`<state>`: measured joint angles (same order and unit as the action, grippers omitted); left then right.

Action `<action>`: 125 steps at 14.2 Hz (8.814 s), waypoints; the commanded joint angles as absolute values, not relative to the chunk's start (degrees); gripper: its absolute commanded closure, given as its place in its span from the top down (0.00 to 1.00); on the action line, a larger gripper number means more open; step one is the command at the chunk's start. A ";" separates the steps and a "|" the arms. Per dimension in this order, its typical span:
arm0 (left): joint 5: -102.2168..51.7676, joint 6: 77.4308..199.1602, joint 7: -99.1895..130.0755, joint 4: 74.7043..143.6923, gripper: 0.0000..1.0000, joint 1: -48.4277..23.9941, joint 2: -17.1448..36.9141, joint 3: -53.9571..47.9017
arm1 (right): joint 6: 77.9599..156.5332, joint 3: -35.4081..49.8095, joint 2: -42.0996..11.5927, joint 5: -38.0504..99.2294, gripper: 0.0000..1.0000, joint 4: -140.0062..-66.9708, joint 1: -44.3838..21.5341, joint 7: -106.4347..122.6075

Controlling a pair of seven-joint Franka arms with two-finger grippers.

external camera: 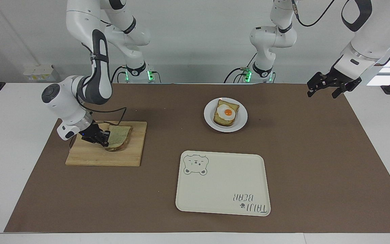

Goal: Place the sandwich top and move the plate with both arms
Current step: 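Close the right gripper on the bread slice and lift it, then carry the bread slice with the right gripper over the egg toast, then lower the bread onto the egg toast and open the right gripper, then withdraw the right gripper while the left gripper reaches the plate rim, then push the plate with the left gripper onto the bear tray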

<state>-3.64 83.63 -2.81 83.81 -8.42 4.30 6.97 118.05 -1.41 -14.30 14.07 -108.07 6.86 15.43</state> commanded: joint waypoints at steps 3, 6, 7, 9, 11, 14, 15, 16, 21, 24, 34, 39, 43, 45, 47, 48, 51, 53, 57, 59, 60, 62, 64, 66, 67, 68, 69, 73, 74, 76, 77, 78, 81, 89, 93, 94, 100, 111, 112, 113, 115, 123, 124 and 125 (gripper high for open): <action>-2.72 83.32 -2.37 84.99 1.00 -8.09 2.99 6.68 | 108.67 -0.79 -12.75 16.42 0.00 -104.43 6.68 16.44; -2.73 83.32 -2.37 84.99 1.00 -8.09 2.99 6.68 | 100.92 -0.18 -12.48 20.73 0.00 -102.92 5.63 15.03; -2.81 83.32 -2.37 84.99 1.00 -8.09 2.99 6.68 | 100.46 0.00 -12.22 21.00 0.00 -103.09 4.58 13.12; -2.72 83.32 -2.37 84.99 1.00 -8.09 2.99 6.68 | 100.28 0.35 -12.22 21.09 0.00 -103.09 2.21 9.51; -2.72 83.32 -2.37 84.99 1.00 -8.09 2.99 6.59 | 100.81 0.44 -12.13 21.27 0.00 -103.27 -2.79 4.77; -2.73 83.32 -2.37 84.99 1.00 -8.09 2.99 6.68 | 103.00 0.44 -12.22 25.29 0.00 -103.53 -8.60 -2.09; -2.72 83.32 -2.37 84.99 1.00 -8.09 2.99 6.68 | 104.40 0.44 -12.39 26.53 0.00 -103.88 -9.83 -3.33; -2.72 83.32 -2.37 84.99 1.00 -8.09 2.99 6.59 | 105.20 0.44 -12.65 26.89 0.00 -103.89 -11.93 -4.73; -2.72 83.32 -2.37 84.99 1.00 -8.09 2.99 6.59 | 114.94 0.53 -14.32 30.15 0.00 -103.97 -22.75 -17.03; -2.72 83.32 -2.37 84.99 1.00 -8.09 2.99 6.68 | 119.17 0.44 -15.03 35.21 0.00 -103.89 -26.70 -18.19; -2.72 83.32 -2.37 84.99 1.00 -8.09 2.99 6.68 | 128.23 0.44 -19.77 35.51 0.00 -104.85 -37.26 -18.46; -2.72 83.32 -2.37 84.99 1.00 -8.09 2.99 6.59 | 128.93 0.44 -22.23 34.54 0.00 -105.47 -37.00 -14.77; -2.73 83.32 -2.37 84.99 1.00 -8.09 2.99 6.68 | 130.77 0.44 -22.41 33.75 0.00 -105.82 -37.09 -13.81; -2.72 83.32 -2.37 84.99 1.00 -8.09 2.99 6.68 | 131.74 0.44 -22.41 33.75 0.00 -105.91 -37.09 -12.66; -2.72 83.32 -2.37 84.99 1.00 -8.09 2.99 6.68 | 132.97 0.44 -22.41 33.75 0.00 -105.91 -37.26 -12.39; -2.72 83.32 -2.37 84.99 1.00 -8.09 2.99 6.68 | 132.98 0.44 -22.50 33.75 0.00 -105.82 -37.27 -12.39; -2.72 83.32 -2.37 84.99 1.00 -8.09 2.99 6.68 | 132.89 0.44 -22.41 33.66 1.00 -105.21 -37.70 -12.39; -2.72 83.32 -2.37 84.99 1.00 -8.09 2.99 6.68 | 132.89 0.26 -22.41 32.09 1.00 -104.68 -38.06 -12.39; -2.81 83.58 -2.46 84.73 1.00 -8.17 2.73 6.50 | 132.63 -0.35 -20.31 18.84 1.00 -104.68 -37.36 -13.09; -2.99 83.85 -1.85 85.25 1.00 -8.09 2.11 6.59 | 132.02 -0.53 -18.55 15.22 1.00 -104.76 -35.08 -13.01; -3.16 83.76 -2.11 85.43 1.00 -8.09 1.94 6.68 | 131.40 -0.44 -17.24 12.77 1.00 -104.77 -32.46 -12.57; -5.61 85.06 -1.93 91.62 1.00 -8.17 -0.86 6.68 | 128.86 -0.44 -15.48 8.02 1.00 -104.77 -29.63 -12.39; -10.00 92.25 -2.11 102.25 1.00 -6.60 -6.39 6.77 | 127.71 -0.35 -13.98 3.80 1.00 -104.68 -27.17 -12.39; -12.56 97.36 -2.11 109.92 1.00 -6.68 -9.83 6.68 | 124.56 -0.35 -12.14 3.43 1.00 -104.33 -24.01 -12.31; -12.92 97.82 -2.37 112.65 1.00 -7.03 -10.54 6.68 | 122.02 -0.35 -11.35 3.43 1.00 -103.37 -22.52 -12.30; -13.96 98.95 -2.55 114.85 1.00 -7.38 -10.89 6.68 | 119.90 -0.44 -10.55 3.43 1.00 -103.10 -21.80 -12.30; -15.11 101.58 -2.55 117.40 1.00 -7.73 -11.42 6.33 | 118.49 -0.44 -9.59 3.43 1.00 -103.01 -20.67 -12.30; -16.43 110.97 -2.72 128.29 1.00 -14.40 -12.39 6.06 | 115.50 -0.53 -7.56 3.16 1.00 -102.83 -15.40 -12.22; -17.83 114.40 -2.72 131.54 1.00 -15.89 -13.18 6.06 | 114.71 -0.53 -6.86 3.16 1.00 -102.83 -14.16 -12.13; -21.16 122.03 -3.16 137.86 1.00 -18.88 -13.18 6.06 | 113.39 -0.62 -5.02 3.08 1.00 -102.83 -11.97 -11.08; -23.10 126.08 -4.56 140.86 1.00 -19.77 -13.10 6.06 | 113.29 -0.62 -4.31 3.08 1.00 -102.83 -11.34 -10.90; -25.90 128.91 -6.57 143.50 1.00 -20.12 -12.83 6.06 | 112.86 -0.70 -3.52 2.82 1.00 -102.83 -11.16 -10.81; -35.57 131.83 -16.05 147.99 0.93 -19.87 -12.31 6.33 | 110.58 -1.49 -1.24 0.44 1.00 -102.83 -9.94 -9.15; -55.45 131.92 -39.02 151.00 0.71 -19.42 -8.35 6.33 | 99.68 -1.76 -0.35 0.26 1.00 -93.79 -2.90 -1.24; -57.30 131.92 -39.81 151.00 0.52 -19.69 -7.04 6.33 | 92.75 -3.34 -0.26 -0.09 1.00 -89.49 -2.90 -1.05; -57.91 131.92 -40.86 151.00 0.45 -19.60 -6.51 6.33 | 90.81 -4.04 -0.26 -0.09 1.00 -88.08 -2.90 -1.05; -64.77 129.30 -47.99 151.17 0.00 -18.99 -4.04 6.42 | 89.21 -4.92 2.11 0.00 1.00 -89.12 -2.90 -1.14; -63.81 114.26 -39.73 137.13 0.00 -13.27 3.33 6.68 | 88.07 -4.75 5.19 0.79 1.00 -90.62 -2.90 -1.05; -63.63 114.00 -37.55 134.24 0.00 -13.27 5.08 6.68 | 88.07 -4.57 5.19 0.88 1.00 -90.62 -3.16 -1.05; -62.41 113.04 -34.92 131.16 0.00 -13.27 6.66 6.59 | 88.07 -4.40 5.19 0.88 1.00 -90.62 -3.25 -1.05; -59.60 112.14 -32.26 124.92 0.00 -13.27 9.92 6.59 | 88.07 -4.57 5.19 0.88 1.00 -90.62 -3.16 -1.14; -58.36 106.87 -26.90 104.70 0.00 -11.51 23.27 6.33 | 88.07 -4.48 5.19 0.88 1.00 -90.62 -3.08 -1.06; -58.27 106.79 -25.85 102.59 0.00 -11.51 24.68 6.15 | 88.07 -4.48 5.19 0.88 1.00 -90.62 -3.08 -1.14; -58.36 106.70 -24.71 100.74 0.00 -11.69 26.00 6.07 | 88.07 -4.48 5.19 0.88 1.00 -90.62 -3.08 -1.14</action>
